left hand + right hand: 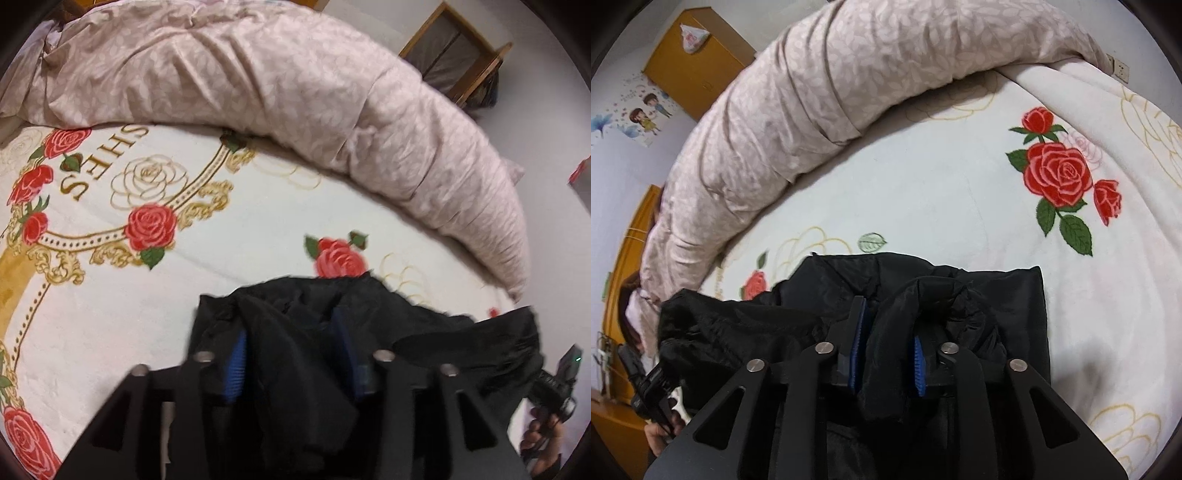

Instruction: Fold large clothes

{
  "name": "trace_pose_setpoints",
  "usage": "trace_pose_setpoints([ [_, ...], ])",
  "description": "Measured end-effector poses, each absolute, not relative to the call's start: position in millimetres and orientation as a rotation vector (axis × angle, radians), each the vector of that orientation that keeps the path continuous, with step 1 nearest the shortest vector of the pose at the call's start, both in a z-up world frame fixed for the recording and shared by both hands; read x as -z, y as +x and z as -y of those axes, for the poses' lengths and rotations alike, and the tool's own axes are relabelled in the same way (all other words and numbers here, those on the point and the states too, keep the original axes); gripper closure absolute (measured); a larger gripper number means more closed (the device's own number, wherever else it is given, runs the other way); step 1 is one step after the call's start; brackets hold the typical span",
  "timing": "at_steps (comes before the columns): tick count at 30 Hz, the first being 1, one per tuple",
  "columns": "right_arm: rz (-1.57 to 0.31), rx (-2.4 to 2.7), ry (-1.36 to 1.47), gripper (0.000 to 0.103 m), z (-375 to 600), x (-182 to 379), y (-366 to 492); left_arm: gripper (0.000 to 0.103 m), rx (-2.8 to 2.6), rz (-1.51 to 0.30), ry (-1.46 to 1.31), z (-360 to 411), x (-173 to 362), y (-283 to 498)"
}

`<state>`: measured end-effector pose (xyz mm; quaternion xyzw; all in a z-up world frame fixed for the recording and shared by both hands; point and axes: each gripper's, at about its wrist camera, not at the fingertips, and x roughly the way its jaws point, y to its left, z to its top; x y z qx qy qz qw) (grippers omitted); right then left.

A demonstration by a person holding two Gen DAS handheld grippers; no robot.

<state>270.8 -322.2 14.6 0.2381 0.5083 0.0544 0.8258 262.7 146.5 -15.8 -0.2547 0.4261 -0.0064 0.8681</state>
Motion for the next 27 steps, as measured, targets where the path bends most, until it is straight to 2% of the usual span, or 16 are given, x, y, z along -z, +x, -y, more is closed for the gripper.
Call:
trace_pose_setpoints([
  [1, -1.073, -0.128, 0.523, 0.070, 324, -17, 269, 0.035, 0.022, -0.870, -0.538, -147, 10, 261],
  [2, -1.060, -0.146, 0.547, 0.064, 326, -21, 268, 0.029, 0.025, -0.852, -0.539, -148, 4, 259],
  [3, -1.045, -0.170, 0.575, 0.050, 328, -24, 266, 0.021, 0.012, -0.826, -0.528, -149, -3, 257],
  [4, -1.031, -0.189, 0.598, 0.045, 330, -28, 265, 0.019, 0.005, -0.795, -0.518, -149, -11, 255],
  [10, -0.928, -0.193, 0.558, 0.037, 331, -49, 258, 0.017, 0.001, -0.766, -0.495, -155, -26, 256],
  [14, -0.867, -0.172, 0.496, 0.035, 336, -56, 253, 0.017, -0.013, -0.773, -0.497, -160, -21, 253],
  [22, -0.946, -0.267, 0.224, 0.035, 283, -33, 254, 0.017, 0.202, -0.847, -0.360, -95, -9, 256],
  [27, -1.047, -0.174, 0.079, 0.035, 256, 6, 284, 0.017, 0.135, -0.879, -0.179, -63, 16, 284],
])
